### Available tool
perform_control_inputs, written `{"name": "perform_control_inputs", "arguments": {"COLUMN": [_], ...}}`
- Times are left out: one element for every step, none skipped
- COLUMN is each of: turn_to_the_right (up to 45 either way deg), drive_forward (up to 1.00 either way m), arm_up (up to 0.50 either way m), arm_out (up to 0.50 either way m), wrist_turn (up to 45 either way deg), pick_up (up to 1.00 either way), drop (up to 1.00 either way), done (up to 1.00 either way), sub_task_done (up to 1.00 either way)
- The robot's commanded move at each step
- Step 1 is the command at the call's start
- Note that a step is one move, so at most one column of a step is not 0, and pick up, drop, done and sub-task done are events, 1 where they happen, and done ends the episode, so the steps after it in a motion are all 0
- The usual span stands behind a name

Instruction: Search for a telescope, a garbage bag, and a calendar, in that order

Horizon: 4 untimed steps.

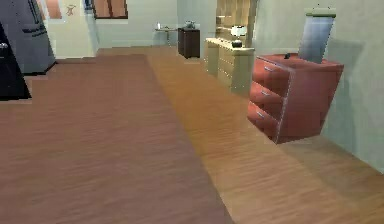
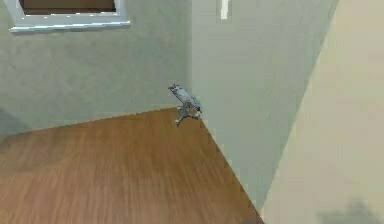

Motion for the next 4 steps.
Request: {"name": "perform_control_inputs", "arguments": {"turn_to_the_right": [36.0,0.0,0.0,-18.0], "drive_forward": [0.00,1.00,0.80,0.00], "arm_up": [0.00,0.00,0.00,0.00], "arm_out": [0.00,0.00,0.00,0.00], "wrist_turn": [0.0,0.0,0.0,0.0], "pick_up": [0.00,0.00,0.00,0.00], "drop": [0.00,0.00,0.00,0.00], "done": [0.00,0.00,0.00,0.00], "sub_task_done": [0.00,0.00,0.00,0.00]}}
